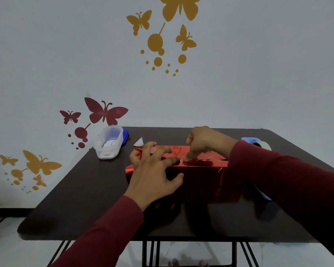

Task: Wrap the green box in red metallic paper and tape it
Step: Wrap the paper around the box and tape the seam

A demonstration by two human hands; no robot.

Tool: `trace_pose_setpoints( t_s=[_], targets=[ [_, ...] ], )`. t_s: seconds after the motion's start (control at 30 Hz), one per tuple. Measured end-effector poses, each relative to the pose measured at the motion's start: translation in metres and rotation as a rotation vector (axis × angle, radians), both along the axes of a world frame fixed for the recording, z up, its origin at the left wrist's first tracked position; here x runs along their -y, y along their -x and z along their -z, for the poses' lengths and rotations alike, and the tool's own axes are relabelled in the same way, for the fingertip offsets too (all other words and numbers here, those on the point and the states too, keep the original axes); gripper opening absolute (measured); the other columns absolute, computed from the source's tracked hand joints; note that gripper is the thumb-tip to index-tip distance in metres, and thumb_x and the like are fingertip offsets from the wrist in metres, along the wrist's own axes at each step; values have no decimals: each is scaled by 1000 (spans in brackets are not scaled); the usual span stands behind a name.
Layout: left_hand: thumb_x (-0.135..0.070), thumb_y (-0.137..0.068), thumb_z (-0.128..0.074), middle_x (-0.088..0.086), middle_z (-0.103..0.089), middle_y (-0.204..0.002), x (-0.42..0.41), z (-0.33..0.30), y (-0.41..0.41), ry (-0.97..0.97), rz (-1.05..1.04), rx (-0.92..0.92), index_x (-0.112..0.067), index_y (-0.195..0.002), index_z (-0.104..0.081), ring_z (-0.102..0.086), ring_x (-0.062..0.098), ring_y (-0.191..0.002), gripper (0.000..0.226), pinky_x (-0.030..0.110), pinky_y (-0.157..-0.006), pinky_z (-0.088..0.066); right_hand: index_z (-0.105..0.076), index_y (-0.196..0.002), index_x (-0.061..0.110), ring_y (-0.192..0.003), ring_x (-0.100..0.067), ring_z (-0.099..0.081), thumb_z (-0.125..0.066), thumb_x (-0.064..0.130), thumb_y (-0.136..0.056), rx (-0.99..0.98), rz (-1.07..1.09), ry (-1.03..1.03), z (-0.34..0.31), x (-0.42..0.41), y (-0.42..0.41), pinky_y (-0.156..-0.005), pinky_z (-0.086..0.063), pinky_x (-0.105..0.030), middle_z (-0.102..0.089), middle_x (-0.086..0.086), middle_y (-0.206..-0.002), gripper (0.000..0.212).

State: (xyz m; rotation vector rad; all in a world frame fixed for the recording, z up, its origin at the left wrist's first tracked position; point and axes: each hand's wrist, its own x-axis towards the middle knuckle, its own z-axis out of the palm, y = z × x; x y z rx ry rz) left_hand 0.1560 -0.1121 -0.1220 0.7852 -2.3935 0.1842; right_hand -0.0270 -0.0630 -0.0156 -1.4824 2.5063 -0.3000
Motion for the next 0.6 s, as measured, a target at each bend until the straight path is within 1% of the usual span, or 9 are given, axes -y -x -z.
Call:
trace_pose_setpoints(
  t_s=[0.07,0.13,0.2,0.27,0.33,0.4,0.47,0.5,0.6],
  targets=[
    [-78,-80,-45,-23,-48,-144,-2,-1,0,-13,-8,12,-49,-128,-67,-21,20,-147,61,55,-110,-17,-68,-127,6,-114,-29,-65,-82,37,-87,-112,4,-23,0,-7,1,-92,-55,-34,-68,-10,-129,52],
    [-78,-79,-46,-24,-48,-142,-3,-2,1,-23,-13,8,-49,-127,-67,-22,20,-147,61,54,-109,-17,-69,-127,9,-119,-27,-64,-85,46,-81,-169,20,-49,1,-15,7,-102,-54,-38,-68,-7,-129,62],
    [-78,-78,-47,-24,-49,-140,-3,-1,2,-22,-13,2,-48,-127,-68,-23,20,-146,61,53,-108,-18,-69,-124,11,-112,-27,-65,-92,43,-74,-175,71,-37,3,-23,16,-99,-56,-40,-68,-7,-125,63],
    [-78,-77,-48,-24,-49,-139,-3,0,2,-20,-10,1,-48,-126,-68,-25,20,-145,61,52,-106,-19,-66,-121,13,-103,-27,-65,-91,29,-77,-230,127,6,3,-30,20,-89,-56,-38,-64,-6,-121,53],
    [-78,-77,-48,-24,-49,-140,-3,0,2,-14,-11,10,-47,-128,-68,-25,20,-145,63,50,-105,-17,-64,-115,19,-97,-26,-63,-86,20,-79,-303,133,111,4,-32,21,-78,-50,-34,-62,-4,-118,42],
    [-79,-76,-48,-23,-49,-139,-4,0,3,-9,-12,16,-47,-127,-68,-25,20,-145,64,48,-104,-17,-64,-99,25,-92,-22,-64,-90,27,-76,-226,89,211,9,-29,16,-77,-49,-32,-64,1,-105,35],
    [-78,-75,-49,-23,-49,-139,-5,-1,3,-13,-14,14,-46,-126,-69,-25,20,-144,63,48,-104,-18,-63,-82,27,-85,-16,-65,-92,35,-73,-119,41,208,18,-25,9,-80,-54,-31,-67,5,-93,32],
    [-77,-76,-49,-23,-48,-139,-5,-1,4,-18,-18,18,-47,-127,-68,-24,20,-144,63,49,-104,-18,-63,-77,25,-85,-16,-66,-91,37,-75,-103,38,185,24,-24,7,-83,-57,-33,-69,4,-94,30],
    [-78,-76,-47,-23,-46,-140,-5,-2,2,-30,-29,36,-48,-131,-64,-21,20,-145,64,50,-106,-19,-67,-79,24,-93,-23,-70,-85,42,-78,-120,107,128,29,-32,12,-89,-59,-39,-70,0,-100,26]
  ],
)
